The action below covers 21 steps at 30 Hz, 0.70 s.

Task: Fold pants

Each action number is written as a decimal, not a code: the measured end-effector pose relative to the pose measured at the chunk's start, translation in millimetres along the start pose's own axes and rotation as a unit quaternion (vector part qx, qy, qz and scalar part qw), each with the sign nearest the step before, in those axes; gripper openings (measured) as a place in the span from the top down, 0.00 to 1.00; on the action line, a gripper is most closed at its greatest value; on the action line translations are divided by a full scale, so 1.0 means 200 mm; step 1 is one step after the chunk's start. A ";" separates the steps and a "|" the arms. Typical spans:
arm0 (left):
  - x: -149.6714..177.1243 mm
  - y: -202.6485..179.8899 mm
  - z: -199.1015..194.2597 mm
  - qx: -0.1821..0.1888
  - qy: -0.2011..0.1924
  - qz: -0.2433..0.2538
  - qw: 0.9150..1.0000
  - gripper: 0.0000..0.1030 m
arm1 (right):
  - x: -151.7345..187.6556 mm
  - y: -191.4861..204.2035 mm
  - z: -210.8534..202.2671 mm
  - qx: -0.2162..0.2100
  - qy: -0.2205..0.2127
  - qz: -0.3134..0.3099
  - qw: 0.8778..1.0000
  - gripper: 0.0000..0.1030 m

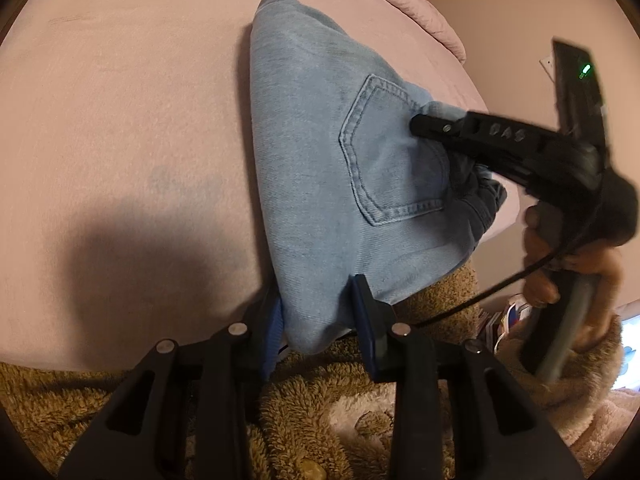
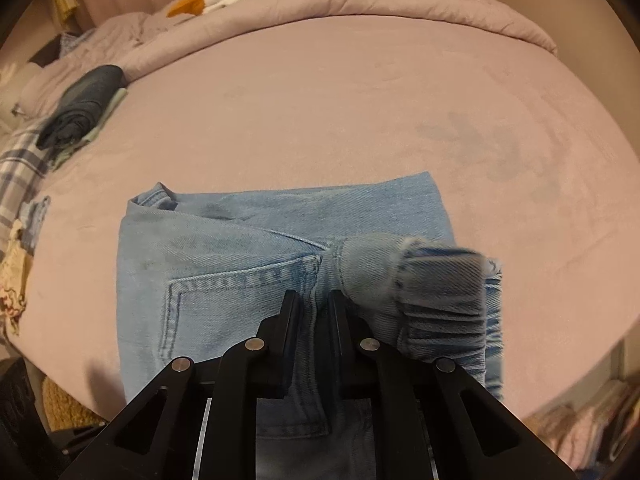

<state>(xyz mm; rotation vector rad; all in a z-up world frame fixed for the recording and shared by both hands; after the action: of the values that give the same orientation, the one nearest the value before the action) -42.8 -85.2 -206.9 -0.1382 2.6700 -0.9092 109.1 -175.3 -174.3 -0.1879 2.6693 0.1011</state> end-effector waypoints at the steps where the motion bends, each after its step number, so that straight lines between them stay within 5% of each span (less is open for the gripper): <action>1: 0.00 0.00 -0.01 -0.003 0.001 0.002 1.000 0.68 | 0.00 0.02 -0.02 0.000 0.001 -0.003 1.000 0.86; 5: -0.09 -0.03 0.00 -0.023 -0.012 0.009 1.000 0.69 | -0.06 0.15 -0.14 -0.041 -0.021 -0.022 0.999 0.54; 12: -0.06 -0.01 0.03 -0.016 -0.010 -0.006 1.000 0.69 | -0.10 0.52 -0.06 -0.128 0.003 -0.069 0.989 0.53; 21: -0.04 0.00 0.04 -0.035 -0.011 0.008 0.999 0.70 | -0.04 0.61 0.17 -0.105 0.043 -0.071 0.991 0.55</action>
<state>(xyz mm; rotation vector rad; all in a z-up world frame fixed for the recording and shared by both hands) -33.0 -88.9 -209.9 -0.1423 2.6802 -0.8039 113.3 -50.0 -194.9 -0.4581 2.7178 0.3369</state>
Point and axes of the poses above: each gripper's, at about its wrist camera, not at the fingertips, and z roughly the way its jaws point, y to its left, x to its underside, the point moved 10 cm from there along z, roughly the way its jaws point, and after that the axes turned 4 degrees about x, right-handed, at the moved point
